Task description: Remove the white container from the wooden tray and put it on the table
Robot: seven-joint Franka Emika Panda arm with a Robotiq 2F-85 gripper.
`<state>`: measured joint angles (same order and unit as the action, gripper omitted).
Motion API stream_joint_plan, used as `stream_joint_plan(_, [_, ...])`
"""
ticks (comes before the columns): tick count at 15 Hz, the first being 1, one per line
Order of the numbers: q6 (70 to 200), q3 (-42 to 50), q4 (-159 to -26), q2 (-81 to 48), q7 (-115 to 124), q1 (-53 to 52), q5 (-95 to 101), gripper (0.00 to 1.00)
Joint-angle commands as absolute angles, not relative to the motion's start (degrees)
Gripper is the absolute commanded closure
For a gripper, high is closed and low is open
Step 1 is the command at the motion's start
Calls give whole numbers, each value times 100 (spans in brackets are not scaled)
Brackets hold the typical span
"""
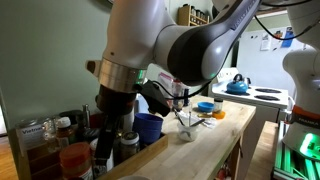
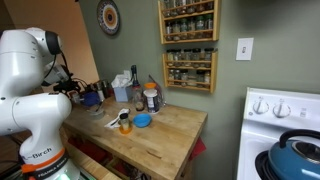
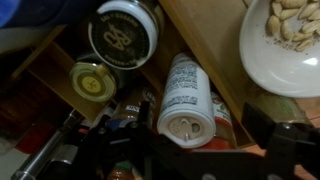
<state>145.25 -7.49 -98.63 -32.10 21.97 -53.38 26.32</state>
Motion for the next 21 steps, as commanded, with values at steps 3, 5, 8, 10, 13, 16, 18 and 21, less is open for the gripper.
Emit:
stream_joint_plan(3, [14436,-588,-9676,-3360,2092,-5490,2598,54])
stream_joint_plan(5, [14443,-555,-9648,-3362,2124,-5506,2609,69])
stream_joint_plan(8, [14409,-536,-9737,-3230,2139,-5502,2574,69])
stream_joint_plan(10, [14506,-582,-9966,-2949,2133,-5407,2460,69])
stream_joint_plan(13, [14705,-573,-10339,-2334,2208,-5359,2470,69])
stream_joint_plan(16, [14282,-657,-10686,-1634,2180,-5249,2425,69])
stream_joint_plan(18, [13851,-679,-10977,-1175,2397,-5209,2517,69])
stream_joint_plan(21, [13773,-861,-10670,-1337,2433,-5023,2600,44])
